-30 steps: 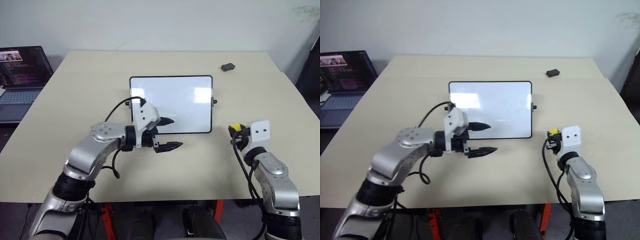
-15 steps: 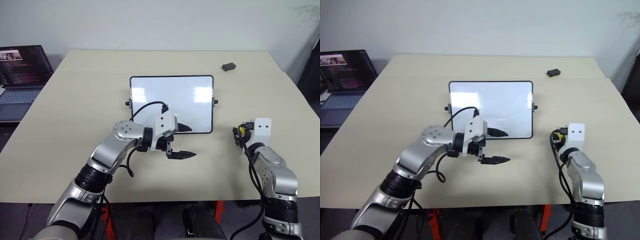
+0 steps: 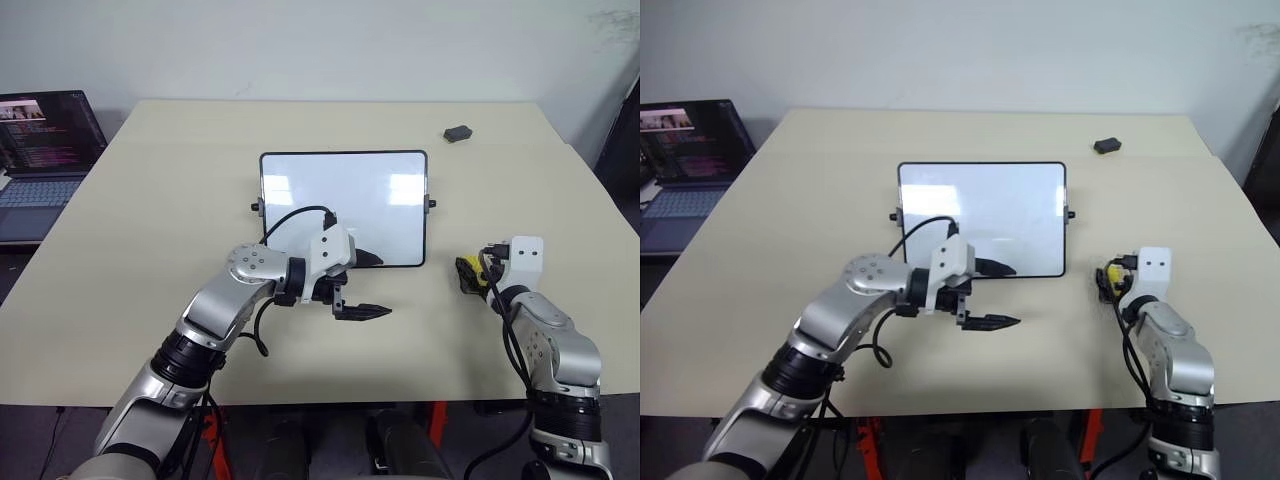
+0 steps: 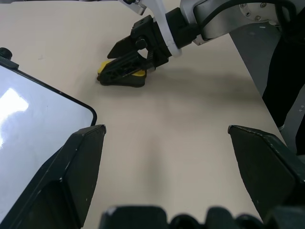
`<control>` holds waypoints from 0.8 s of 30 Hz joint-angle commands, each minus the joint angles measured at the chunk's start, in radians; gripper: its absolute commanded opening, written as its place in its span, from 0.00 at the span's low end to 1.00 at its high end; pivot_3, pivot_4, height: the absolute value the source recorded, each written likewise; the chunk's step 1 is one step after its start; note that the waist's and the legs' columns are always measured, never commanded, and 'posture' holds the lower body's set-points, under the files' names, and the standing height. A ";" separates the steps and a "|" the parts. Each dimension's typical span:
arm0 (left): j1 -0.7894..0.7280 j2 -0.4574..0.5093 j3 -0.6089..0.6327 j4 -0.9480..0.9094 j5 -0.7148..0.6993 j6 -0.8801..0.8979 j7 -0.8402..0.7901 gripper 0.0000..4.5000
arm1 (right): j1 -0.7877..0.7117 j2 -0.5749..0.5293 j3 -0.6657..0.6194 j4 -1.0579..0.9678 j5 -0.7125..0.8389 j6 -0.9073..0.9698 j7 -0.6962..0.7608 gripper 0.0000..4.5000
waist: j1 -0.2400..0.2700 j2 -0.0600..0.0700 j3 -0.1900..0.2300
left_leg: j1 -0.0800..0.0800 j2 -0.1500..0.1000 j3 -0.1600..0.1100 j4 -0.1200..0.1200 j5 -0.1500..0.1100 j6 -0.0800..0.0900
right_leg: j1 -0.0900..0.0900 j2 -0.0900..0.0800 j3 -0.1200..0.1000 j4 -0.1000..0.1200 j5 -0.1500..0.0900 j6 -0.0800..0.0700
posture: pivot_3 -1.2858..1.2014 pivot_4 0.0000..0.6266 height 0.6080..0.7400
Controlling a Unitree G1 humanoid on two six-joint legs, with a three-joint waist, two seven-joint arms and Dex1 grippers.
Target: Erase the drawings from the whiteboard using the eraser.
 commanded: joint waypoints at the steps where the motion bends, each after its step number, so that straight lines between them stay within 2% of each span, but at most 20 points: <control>1: 0.011 -0.004 0.044 -0.032 -0.005 -0.004 0.027 1.00 | -0.011 -0.017 -0.021 -0.070 0.017 -0.057 0.005 0.99 | 0.000 0.000 0.000 | 0.000 0.000 0.000 0.000 0.000 0.000 | 0.000 0.000 0.000 0.000 0.000 0.000 | 0.52 0.24 1.00; 11: 0.129 0.001 0.265 -0.101 -0.043 0.085 0.227 1.00 | 0.018 -0.019 -0.065 -0.172 0.045 -0.149 0.002 0.99 | 0.001 0.000 0.000 | 0.000 0.000 -0.003 0.000 0.000 0.000 | 0.000 0.000 0.000 0.000 0.000 0.000 | 0.52 0.24 1.00; 16: 0.253 -0.068 0.424 -0.178 -0.033 0.101 0.451 1.00 | 0.083 -0.004 -0.054 -0.179 -0.015 -0.301 -0.043 0.99 | 0.003 0.000 0.000 | 0.000 0.001 -0.005 0.000 0.000 0.000 | 0.000 -0.003 0.000 0.000 0.000 0.000 | 0.52 0.24 1.00; 19: 0.340 -0.108 0.457 -0.254 -0.016 0.093 0.545 1.00 | 0.088 0.037 -0.045 -0.161 -0.029 -0.371 -0.083 0.99 | 0.004 0.000 0.000 | 0.000 0.001 -0.005 0.000 0.000 0.000 | 0.000 -0.005 0.000 0.000 0.000 0.000 | 0.52 0.24 1.00; 21: 0.408 -0.164 0.492 -0.310 0.015 0.068 0.657 1.00 | 0.070 0.054 -0.055 -0.105 -0.049 -0.434 -0.115 0.99 | 0.006 0.000 0.000 | 0.001 0.000 -0.004 0.000 0.000 0.000 | 0.000 -0.006 0.000 0.001 0.000 0.000 | 0.52 0.24 1.00; 24: 0.459 -0.226 0.533 -0.342 0.089 0.048 0.810 1.00 | 0.026 0.013 -0.114 0.034 -0.045 -0.514 -0.115 0.99 | 0.008 0.000 0.000 | 0.002 -0.001 -0.004 0.001 0.000 0.000 | 0.002 -0.007 0.000 0.000 0.002 0.001 | 0.52 0.24 1.00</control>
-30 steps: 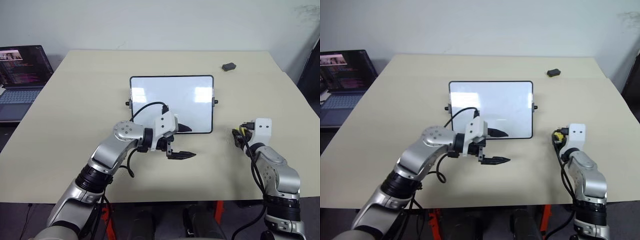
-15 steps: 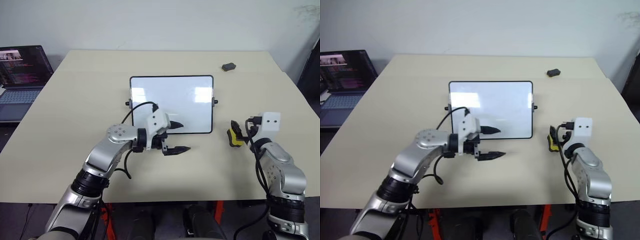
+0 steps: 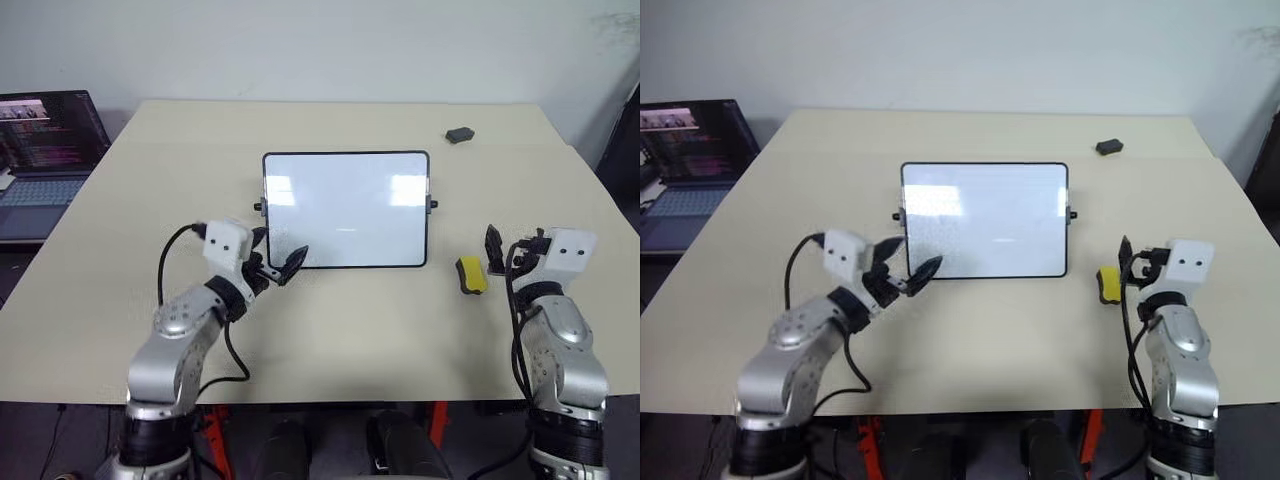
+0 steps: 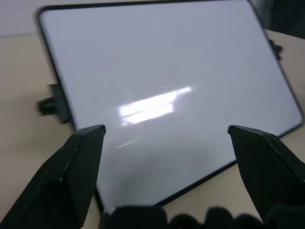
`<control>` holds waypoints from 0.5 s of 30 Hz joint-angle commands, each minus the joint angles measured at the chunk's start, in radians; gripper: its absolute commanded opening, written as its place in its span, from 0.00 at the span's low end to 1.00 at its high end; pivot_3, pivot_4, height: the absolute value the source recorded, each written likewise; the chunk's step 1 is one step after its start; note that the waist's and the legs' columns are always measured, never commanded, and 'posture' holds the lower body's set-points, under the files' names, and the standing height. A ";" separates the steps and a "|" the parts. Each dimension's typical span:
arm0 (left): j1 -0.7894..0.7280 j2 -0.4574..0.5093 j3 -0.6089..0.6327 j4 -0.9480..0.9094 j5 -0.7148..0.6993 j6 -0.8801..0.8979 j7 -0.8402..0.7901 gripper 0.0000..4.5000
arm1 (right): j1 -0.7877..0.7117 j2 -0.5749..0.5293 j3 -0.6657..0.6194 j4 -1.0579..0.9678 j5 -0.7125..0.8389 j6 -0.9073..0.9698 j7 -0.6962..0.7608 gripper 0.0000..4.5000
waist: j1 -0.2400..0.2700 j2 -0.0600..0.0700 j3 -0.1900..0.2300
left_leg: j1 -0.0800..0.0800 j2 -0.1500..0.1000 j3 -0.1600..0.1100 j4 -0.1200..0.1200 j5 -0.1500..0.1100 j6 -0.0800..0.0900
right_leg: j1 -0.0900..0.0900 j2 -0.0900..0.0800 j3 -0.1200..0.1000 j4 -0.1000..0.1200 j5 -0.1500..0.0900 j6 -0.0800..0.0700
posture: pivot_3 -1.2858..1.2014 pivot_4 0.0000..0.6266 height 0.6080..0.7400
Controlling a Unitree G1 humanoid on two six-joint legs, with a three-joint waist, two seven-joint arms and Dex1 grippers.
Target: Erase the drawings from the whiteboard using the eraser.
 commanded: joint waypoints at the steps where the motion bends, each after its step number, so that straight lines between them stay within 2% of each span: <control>1: 0.031 -0.020 0.093 -0.048 0.086 -0.048 0.163 1.00 | -0.055 -0.072 -0.084 0.149 0.000 -0.128 0.003 0.99 | 0.000 0.000 0.000 | 0.000 0.000 0.000 0.000 0.000 0.000 | 0.001 0.000 0.000 0.000 0.000 0.000 | 0.52 0.24 1.00; 5: 0.069 0.011 0.220 0.037 0.136 -0.114 0.251 1.00 | -0.126 -0.201 -0.160 0.440 -0.018 -0.291 -0.020 0.99 | 0.000 0.000 0.000 | 0.003 -0.001 0.004 0.000 0.000 0.001 | 0.002 0.000 0.000 0.000 0.001 -0.001 | 0.52 0.24 1.00; 9: 0.055 0.035 0.251 0.113 0.165 -0.164 0.281 1.00 | -0.192 -0.300 -0.206 0.654 0.003 -0.368 -0.019 0.99 | 0.001 0.000 0.000 | 0.002 -0.001 0.007 -0.001 0.000 0.001 | 0.002 0.001 0.000 -0.001 0.003 -0.004 | 0.52 0.24 1.00; 15: 0.036 0.043 0.245 0.152 0.142 -0.152 0.257 1.00 | -0.149 -0.327 -0.199 0.654 0.014 -0.350 0.009 0.99 | 0.000 0.000 0.000 | 0.002 0.000 0.008 -0.001 0.000 0.001 | 0.002 0.001 0.001 -0.002 0.003 -0.004 | 0.52 0.24 1.00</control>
